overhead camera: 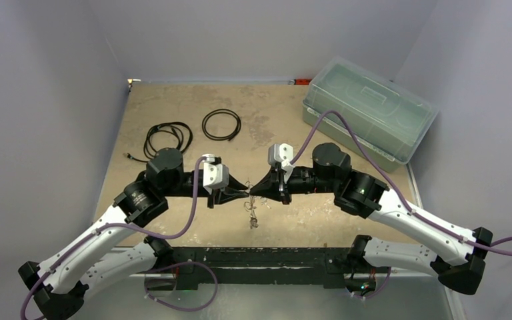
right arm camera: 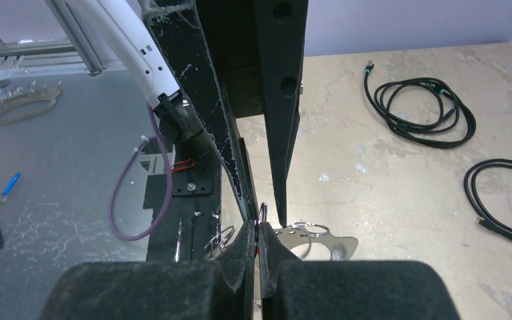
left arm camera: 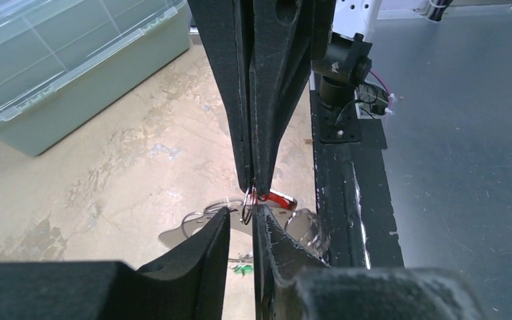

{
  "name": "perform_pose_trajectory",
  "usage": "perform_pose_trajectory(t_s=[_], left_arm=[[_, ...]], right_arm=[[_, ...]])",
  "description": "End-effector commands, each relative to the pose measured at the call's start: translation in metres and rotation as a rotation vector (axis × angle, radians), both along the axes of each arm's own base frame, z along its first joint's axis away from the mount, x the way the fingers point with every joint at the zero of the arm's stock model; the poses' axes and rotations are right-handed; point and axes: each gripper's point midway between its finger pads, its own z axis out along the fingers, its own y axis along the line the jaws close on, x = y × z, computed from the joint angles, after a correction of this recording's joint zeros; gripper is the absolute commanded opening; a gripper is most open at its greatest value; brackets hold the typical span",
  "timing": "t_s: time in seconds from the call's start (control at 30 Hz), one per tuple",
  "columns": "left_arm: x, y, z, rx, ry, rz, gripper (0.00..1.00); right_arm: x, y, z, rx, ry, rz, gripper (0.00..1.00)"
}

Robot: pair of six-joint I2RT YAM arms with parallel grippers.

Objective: Put the keys on the keyring

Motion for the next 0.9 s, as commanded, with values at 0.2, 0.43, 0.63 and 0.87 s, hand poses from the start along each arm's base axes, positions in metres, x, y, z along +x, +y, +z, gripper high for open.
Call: perform_pose_trajectory(t_s=[0.2, 0.43, 0.63, 0.87], left_arm=[[-0.011, -0.010, 0.014, -0.067, -0.041, -0.099, 0.09], [-0.007, -0.011, 0.012, -0.065, -0.054, -0.086, 0.00], [-0.002, -0.003, 0.022, -0.103, -0.120, -0.026, 0.00], [-0.007, 0.003, 0.035, -0.187, -0.176, -0.011, 0.00]], right_arm=[[-0.008, 0.002, 0.024, 0.074, -0.054, 0.043, 0.00], [-0.008, 0.003, 0.020, 0.055, -0.047, 0.042, 0.00], [-0.010, -0.001, 0.029, 0.090, -0.061, 0.039, 0.00], [-0.016, -0.003, 0.035, 0.117, -0.064, 0.056, 0.00]])
